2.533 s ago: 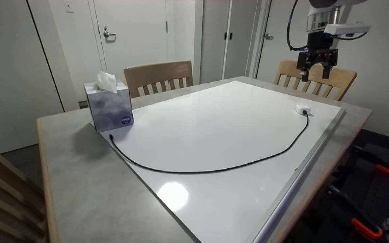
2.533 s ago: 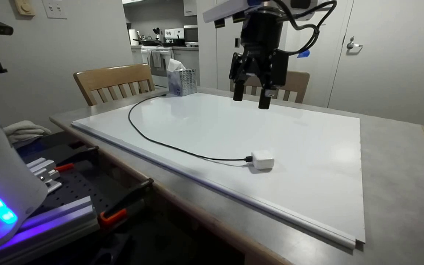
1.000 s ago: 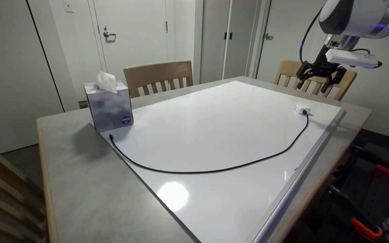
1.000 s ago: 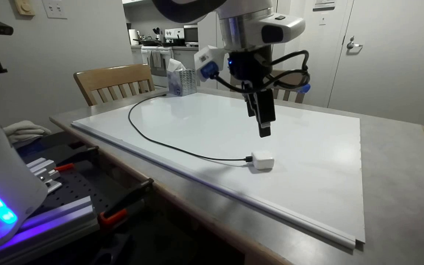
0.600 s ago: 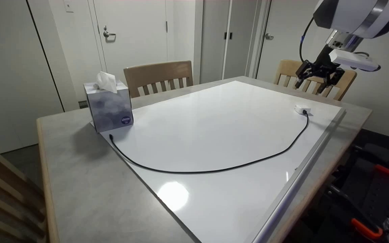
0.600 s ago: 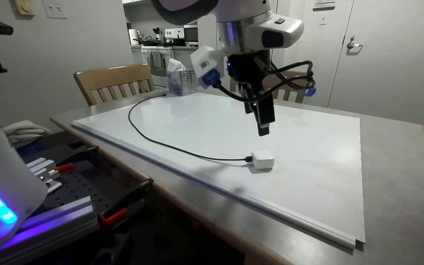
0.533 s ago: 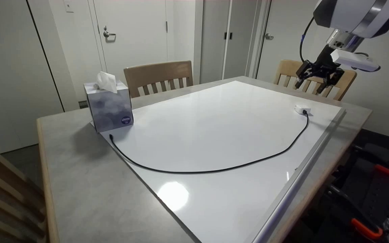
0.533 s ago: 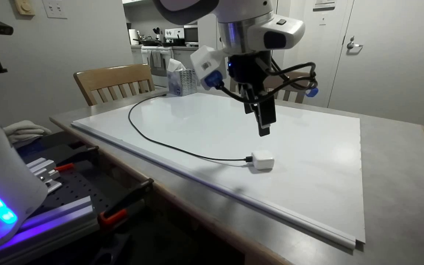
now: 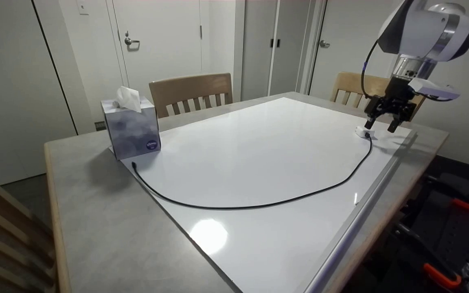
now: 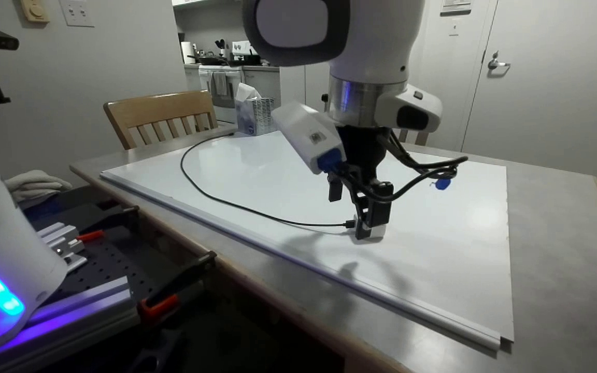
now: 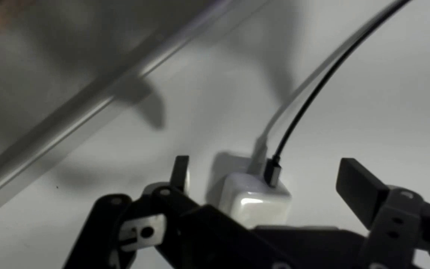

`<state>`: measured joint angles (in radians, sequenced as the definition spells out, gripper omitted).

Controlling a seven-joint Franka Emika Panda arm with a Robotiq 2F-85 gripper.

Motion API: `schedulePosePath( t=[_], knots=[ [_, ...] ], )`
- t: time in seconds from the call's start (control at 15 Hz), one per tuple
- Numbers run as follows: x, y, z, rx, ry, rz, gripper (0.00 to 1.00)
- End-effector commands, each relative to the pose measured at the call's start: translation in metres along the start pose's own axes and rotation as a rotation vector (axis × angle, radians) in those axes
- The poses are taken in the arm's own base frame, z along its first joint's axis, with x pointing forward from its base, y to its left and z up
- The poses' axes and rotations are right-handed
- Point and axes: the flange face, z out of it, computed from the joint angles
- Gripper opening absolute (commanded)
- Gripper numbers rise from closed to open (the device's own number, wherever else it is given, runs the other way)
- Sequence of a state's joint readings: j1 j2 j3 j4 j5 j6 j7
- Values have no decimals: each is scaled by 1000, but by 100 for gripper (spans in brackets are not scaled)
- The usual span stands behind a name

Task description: Put the charger in a circle

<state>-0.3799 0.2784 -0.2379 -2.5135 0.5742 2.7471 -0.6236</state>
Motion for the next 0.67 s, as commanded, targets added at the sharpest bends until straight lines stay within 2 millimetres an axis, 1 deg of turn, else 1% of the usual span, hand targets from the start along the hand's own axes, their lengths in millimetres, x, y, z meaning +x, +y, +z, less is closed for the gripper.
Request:
schedulePosePath(
  t=[0.0, 0.13, 0.33, 0.47, 0.6],
  knots=[
    [14, -3, 20, -109, -58, -16, 100],
    [23, -14, 15, -164, -53, -11, 100],
    [35, -32, 1, -187, -32, 11, 100],
    [39, -37, -5, -195, -15, 36, 100],
    [36, -37, -6, -183, 3, 73, 100]
  ],
)
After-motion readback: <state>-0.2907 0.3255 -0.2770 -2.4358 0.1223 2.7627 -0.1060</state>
